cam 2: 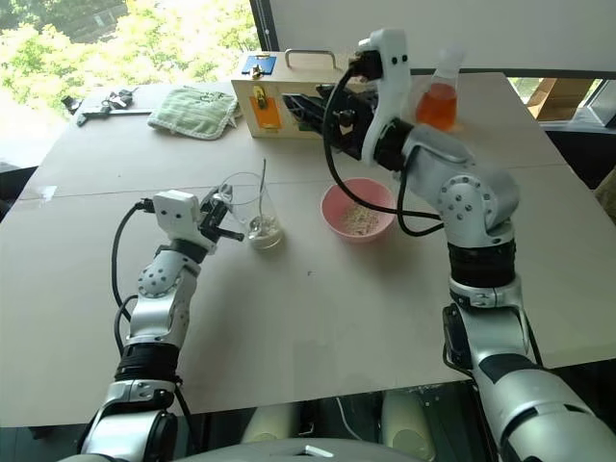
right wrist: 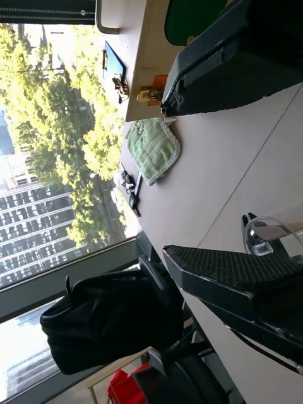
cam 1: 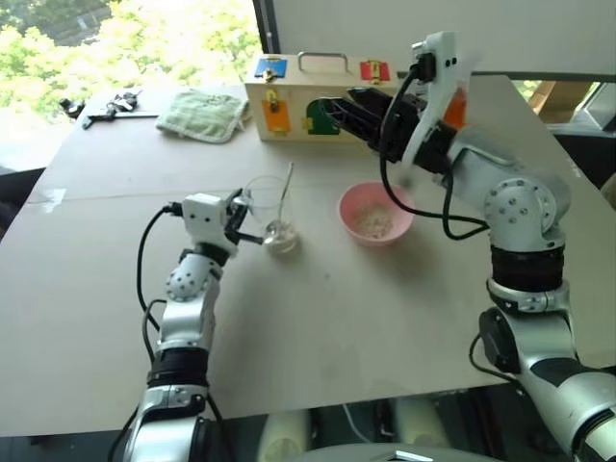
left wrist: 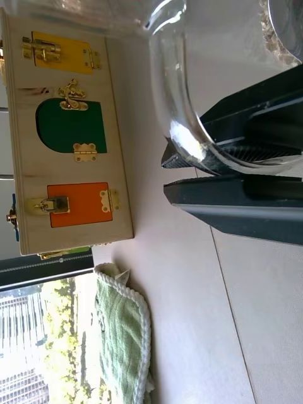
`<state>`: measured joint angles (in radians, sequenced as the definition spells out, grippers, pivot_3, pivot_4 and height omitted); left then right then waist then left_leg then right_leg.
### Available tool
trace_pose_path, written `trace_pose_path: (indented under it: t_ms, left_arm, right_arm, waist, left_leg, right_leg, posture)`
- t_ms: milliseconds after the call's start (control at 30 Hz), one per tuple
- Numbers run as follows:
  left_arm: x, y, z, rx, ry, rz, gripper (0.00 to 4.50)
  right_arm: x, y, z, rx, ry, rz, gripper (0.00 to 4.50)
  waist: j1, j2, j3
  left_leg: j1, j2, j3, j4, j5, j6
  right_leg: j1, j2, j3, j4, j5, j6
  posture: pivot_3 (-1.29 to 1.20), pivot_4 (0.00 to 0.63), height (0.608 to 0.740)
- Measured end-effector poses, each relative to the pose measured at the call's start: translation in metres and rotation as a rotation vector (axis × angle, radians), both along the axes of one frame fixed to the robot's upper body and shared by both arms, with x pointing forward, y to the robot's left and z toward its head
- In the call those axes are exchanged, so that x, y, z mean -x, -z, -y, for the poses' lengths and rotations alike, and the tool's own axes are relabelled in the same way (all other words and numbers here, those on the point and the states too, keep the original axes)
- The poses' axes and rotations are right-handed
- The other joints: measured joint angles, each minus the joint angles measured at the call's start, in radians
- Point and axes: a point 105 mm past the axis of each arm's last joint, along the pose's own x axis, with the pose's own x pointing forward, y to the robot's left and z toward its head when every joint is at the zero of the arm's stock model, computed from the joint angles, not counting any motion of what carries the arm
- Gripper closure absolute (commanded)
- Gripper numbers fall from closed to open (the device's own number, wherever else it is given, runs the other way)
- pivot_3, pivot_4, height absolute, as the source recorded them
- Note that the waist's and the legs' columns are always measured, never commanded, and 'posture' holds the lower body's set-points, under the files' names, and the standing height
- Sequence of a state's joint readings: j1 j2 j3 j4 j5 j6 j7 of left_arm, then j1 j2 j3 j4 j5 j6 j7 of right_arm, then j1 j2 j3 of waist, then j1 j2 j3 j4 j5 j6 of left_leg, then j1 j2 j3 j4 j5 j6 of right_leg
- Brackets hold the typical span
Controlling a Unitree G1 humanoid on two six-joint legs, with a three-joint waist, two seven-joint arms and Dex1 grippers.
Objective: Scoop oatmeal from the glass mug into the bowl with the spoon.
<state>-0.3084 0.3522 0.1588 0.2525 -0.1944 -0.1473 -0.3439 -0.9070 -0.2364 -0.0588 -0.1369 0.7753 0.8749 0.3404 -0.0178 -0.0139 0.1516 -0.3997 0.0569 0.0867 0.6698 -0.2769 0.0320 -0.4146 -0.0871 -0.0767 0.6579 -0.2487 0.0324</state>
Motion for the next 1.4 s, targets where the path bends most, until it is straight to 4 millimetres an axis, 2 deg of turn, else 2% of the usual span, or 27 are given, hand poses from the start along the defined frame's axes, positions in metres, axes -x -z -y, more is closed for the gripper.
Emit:
trace_pose_path:
  t_ms: [67,133,200,367,533,867,1400]
  left_arm:
    - [0.003,0.010,-0.004,-0.004,-0.008,-0.039,2.50]
    - [0.004,0.011,-0.011,-0.015,-0.026,-0.045,1.58]
    - [0.005,0.012,-0.016,-0.022,-0.047,-0.043,0.64]
    - [0.012,0.021,-0.022,-0.044,-0.058,-0.072,0.64]
    - [0.017,0.025,-0.023,-0.068,-0.061,-0.086,0.64]
    - [0.011,-0.020,-0.008,-0.094,-0.035,0.039,0.64]
    - [0.006,-0.031,-0.003,-0.091,-0.022,0.055,0.64]
  right_arm:
    - [-0.002,0.012,0.010,0.014,0.029,-0.035,1.20]
    - [-0.004,0.020,0.020,0.008,0.056,-0.073,1.20]
    - [0.000,0.020,0.025,-0.014,0.051,-0.079,1.20]
    - [0.018,0.019,0.028,-0.070,-0.016,-0.066,1.20]
    - [0.019,0.025,0.028,-0.076,-0.020,-0.087,1.20]
    - [0.018,0.024,0.028,-0.088,-0.013,-0.088,1.20]
    - [0.017,0.025,0.028,-0.095,-0.007,-0.093,1.20]
  waist:
    - [0.001,0.000,0.000]
    - [0.004,0.000,0.000]
    - [0.007,0.000,0.000]
    - [0.007,0.000,0.000]
    - [0.007,0.000,0.000]
    - [0.005,-0.001,0.001]
    - [0.006,-0.001,0.001]
  left_leg:
    - [0.000,0.000,0.000,0.000,0.000,0.000]
    - [-0.001,0.000,0.000,0.000,0.000,0.000]
    - [-0.001,0.000,-0.001,0.000,0.000,0.000]
    - [-0.001,-0.001,-0.001,0.000,0.000,0.000]
    - [-0.001,-0.001,-0.002,0.000,0.000,0.000]
    - [-0.002,-0.001,-0.002,0.000,0.000,0.000]
    - [-0.002,-0.001,-0.002,0.000,0.000,0.000]
  right_leg:
    - [0.000,0.000,0.000,0.000,0.000,0.000]
    - [0.000,0.000,0.000,0.000,0.000,0.000]
    - [0.000,0.000,-0.001,-0.001,0.000,0.000]
    - [0.000,-0.001,-0.001,-0.001,0.000,0.000]
    - [0.000,-0.001,-0.001,-0.001,0.000,0.000]
    - [0.000,-0.001,-0.002,-0.001,0.000,0.000]
    - [0.000,-0.001,-0.002,-0.001,0.000,0.000]
  posture:
    - [0.00,0.150,0.740]
    - [0.00,0.150,0.740]
    - [0.00,0.150,0.740]
    - [0.00,0.150,0.740]
    - [0.00,0.150,0.740]
    - [0.00,0.150,0.740]
    - [0.00,0.150,0.740]
